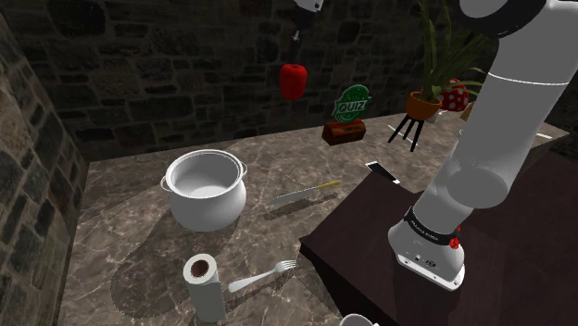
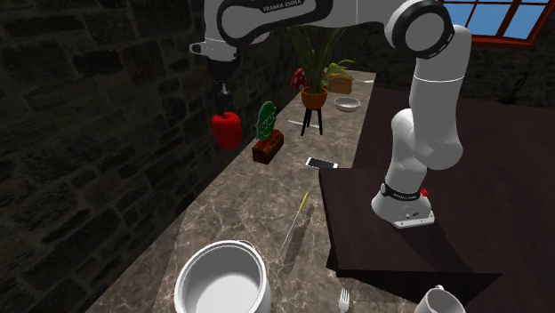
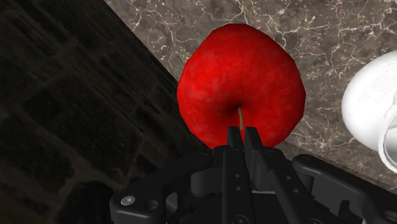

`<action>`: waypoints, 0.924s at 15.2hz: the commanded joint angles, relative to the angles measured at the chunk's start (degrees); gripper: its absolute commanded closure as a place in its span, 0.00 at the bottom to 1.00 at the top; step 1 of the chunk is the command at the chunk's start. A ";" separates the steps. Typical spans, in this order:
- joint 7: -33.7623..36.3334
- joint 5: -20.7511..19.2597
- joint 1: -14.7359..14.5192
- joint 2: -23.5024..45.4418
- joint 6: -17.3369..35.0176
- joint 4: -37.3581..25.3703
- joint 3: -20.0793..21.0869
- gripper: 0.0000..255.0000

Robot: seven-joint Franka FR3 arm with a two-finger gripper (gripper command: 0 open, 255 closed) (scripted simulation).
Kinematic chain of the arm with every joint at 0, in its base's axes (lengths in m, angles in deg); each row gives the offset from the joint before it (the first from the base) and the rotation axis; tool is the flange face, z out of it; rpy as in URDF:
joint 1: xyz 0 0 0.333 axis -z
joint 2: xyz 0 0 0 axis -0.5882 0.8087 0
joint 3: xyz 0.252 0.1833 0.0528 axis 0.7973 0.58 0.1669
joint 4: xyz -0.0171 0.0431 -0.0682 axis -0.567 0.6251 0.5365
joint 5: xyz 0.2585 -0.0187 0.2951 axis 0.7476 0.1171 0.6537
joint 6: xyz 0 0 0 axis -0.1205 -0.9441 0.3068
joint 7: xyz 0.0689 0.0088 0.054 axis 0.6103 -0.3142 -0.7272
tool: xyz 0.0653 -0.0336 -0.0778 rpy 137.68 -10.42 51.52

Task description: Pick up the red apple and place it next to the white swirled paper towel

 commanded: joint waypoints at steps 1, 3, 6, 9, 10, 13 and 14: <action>2.24 -0.95 -1.43 -2.30 0.79 2.77 0.73 1.00; 4.97 -1.94 -3.02 -4.48 1.73 5.54 1.77 1.00; 9.15 -3.23 -5.22 -7.31 2.89 9.09 3.52 1.00; 13.39 -4.32 -7.28 -9.63 3.80 11.96 5.44 1.00; 14.81 -4.63 -7.95 -10.29 4.05 12.76 6.10 1.00; 19.09 -5.47 -9.88 -11.94 4.67 14.77 8.20 1.00; 20.52 -5.71 -10.50 -12.38 4.84 15.30 8.94 1.00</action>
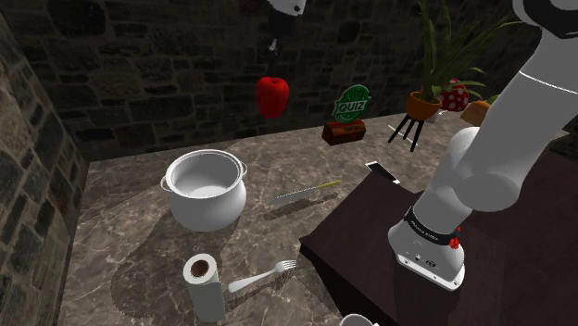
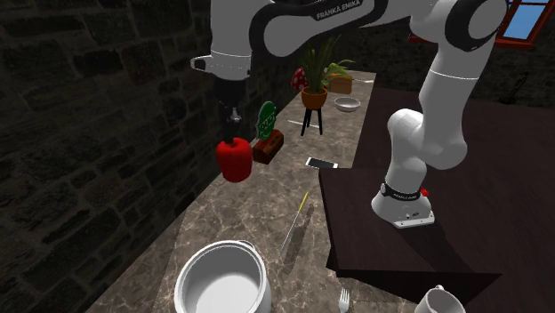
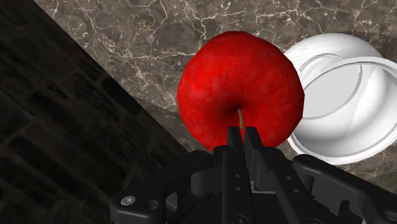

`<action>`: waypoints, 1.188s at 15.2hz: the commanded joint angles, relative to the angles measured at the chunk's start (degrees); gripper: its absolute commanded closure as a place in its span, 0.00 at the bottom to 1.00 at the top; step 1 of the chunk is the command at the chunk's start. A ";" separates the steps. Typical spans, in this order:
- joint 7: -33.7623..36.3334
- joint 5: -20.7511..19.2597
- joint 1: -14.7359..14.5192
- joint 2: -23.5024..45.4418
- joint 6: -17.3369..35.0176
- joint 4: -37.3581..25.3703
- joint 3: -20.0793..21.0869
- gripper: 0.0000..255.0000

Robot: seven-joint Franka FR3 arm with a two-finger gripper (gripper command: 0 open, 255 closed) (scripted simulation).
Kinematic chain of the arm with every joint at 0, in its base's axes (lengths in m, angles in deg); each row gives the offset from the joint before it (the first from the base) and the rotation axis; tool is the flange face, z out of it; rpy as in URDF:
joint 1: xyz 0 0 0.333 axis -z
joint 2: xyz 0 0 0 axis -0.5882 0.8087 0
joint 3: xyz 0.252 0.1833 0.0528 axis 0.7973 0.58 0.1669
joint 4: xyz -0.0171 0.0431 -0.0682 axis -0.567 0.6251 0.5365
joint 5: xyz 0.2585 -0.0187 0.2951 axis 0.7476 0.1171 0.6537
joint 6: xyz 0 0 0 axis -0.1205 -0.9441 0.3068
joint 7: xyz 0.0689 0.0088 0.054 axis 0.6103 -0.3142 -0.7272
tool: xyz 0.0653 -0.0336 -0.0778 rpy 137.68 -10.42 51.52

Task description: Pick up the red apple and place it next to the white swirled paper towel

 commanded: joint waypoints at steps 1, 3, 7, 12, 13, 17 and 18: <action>2.84 -0.42 -1.22 -0.49 0.11 0.46 1.38 1.00; 5.70 -0.84 -2.46 -1.09 0.36 1.19 2.85 1.00; 11.43 -1.60 -4.94 -1.61 0.66 1.83 5.82 1.00; 18.60 -2.56 -8.02 -1.00 0.69 1.14 9.56 1.00; 20.03 -2.78 -8.64 -0.71 0.65 0.80 10.30 1.00; 25.78 -3.79 -11.17 1.01 0.30 -1.23 13.15 1.00; 27.21 -4.09 -11.81 1.58 0.16 -1.91 13.84 1.00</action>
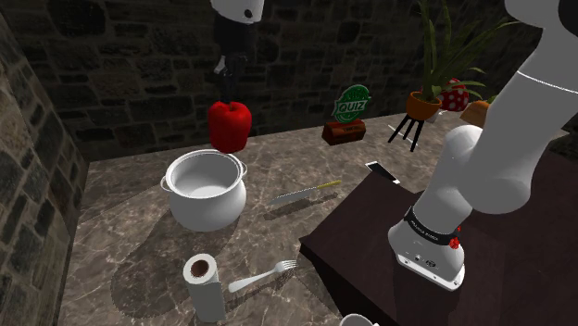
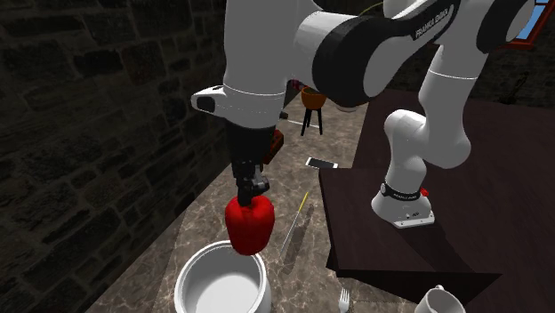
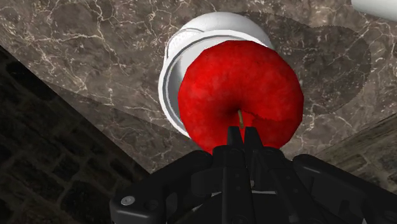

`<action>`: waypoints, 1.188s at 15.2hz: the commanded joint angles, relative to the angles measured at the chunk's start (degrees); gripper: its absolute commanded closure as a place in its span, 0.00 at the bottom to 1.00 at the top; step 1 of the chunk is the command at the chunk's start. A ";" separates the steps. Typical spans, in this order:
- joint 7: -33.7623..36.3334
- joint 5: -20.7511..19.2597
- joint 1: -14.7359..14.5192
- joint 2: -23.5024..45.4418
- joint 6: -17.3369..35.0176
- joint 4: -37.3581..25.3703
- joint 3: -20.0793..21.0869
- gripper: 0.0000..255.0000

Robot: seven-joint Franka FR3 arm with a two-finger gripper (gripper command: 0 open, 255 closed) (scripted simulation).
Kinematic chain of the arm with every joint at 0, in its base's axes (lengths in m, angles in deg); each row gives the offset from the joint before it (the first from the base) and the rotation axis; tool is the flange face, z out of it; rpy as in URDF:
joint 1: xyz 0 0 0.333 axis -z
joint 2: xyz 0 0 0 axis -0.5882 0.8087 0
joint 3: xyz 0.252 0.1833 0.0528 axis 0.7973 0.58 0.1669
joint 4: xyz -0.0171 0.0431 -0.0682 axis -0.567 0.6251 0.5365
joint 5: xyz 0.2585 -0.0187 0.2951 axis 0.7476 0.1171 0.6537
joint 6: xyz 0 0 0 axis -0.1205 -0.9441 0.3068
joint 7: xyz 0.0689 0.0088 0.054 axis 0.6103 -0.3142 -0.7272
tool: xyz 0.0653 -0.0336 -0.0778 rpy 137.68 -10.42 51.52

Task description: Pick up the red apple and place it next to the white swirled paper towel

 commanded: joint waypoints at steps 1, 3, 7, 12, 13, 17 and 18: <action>3.30 -0.72 -1.41 1.64 -0.21 -1.82 1.58 1.00; 6.16 -1.43 -2.72 3.06 -0.60 -3.54 2.91 1.00; 11.83 -3.14 -5.53 6.56 -1.71 -7.86 5.35 1.00; 18.70 -5.83 -9.49 12.22 -3.89 -15.10 7.89 1.00; 20.02 -6.44 -10.37 13.54 -4.46 -16.83 8.32 1.00; 25.01 -9.02 -14.22 19.45 -7.26 -24.88 9.69 1.00; 26.16 -9.70 -15.30 21.11 -8.12 -27.22 9.93 1.00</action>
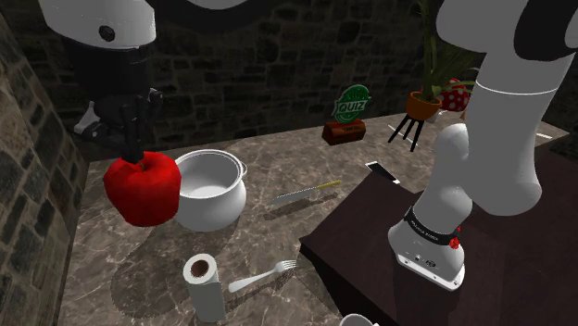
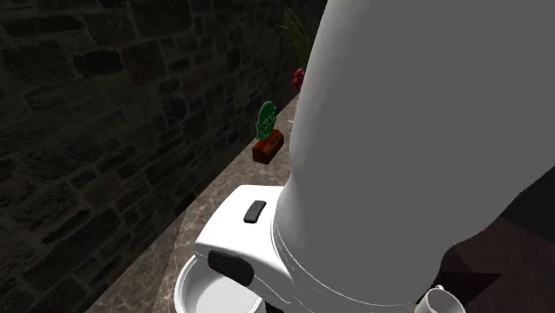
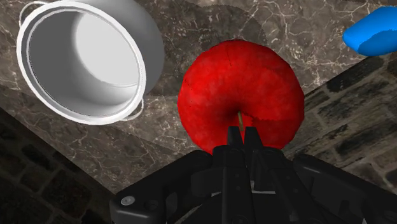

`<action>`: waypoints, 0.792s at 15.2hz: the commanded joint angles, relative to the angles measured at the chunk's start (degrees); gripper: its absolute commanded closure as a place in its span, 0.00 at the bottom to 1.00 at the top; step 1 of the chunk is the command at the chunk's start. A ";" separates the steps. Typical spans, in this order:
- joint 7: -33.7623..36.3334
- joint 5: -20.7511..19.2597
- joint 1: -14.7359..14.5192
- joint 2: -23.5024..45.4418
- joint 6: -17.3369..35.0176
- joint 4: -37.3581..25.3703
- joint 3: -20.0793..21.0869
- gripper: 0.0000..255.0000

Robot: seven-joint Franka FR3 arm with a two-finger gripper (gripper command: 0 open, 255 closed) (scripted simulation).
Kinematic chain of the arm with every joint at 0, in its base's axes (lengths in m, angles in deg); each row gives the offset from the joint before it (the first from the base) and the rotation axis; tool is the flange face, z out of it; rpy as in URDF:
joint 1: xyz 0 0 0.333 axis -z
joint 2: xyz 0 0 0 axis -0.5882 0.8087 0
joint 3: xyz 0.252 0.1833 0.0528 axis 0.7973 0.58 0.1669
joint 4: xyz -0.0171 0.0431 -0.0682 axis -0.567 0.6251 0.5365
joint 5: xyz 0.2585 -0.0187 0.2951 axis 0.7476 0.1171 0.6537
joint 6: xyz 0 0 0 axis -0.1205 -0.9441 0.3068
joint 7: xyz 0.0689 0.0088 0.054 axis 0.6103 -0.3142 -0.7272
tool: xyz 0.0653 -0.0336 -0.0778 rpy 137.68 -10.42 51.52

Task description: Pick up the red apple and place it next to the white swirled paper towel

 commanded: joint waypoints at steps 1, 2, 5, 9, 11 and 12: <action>2.05 -1.31 -1.96 3.37 -1.84 -4.92 0.41 1.00; 3.12 -2.00 -3.12 5.21 -2.86 -7.61 0.59 1.00; 3.85 -2.38 -3.69 6.10 -1.84 -7.39 0.58 1.00; 4.20 -2.47 -3.41 5.95 1.29 -4.08 0.51 1.00; 4.39 -2.55 -3.31 5.97 2.81 -2.56 0.46 1.00; 4.48 -2.60 -3.26 6.00 3.55 -1.83 0.44 1.00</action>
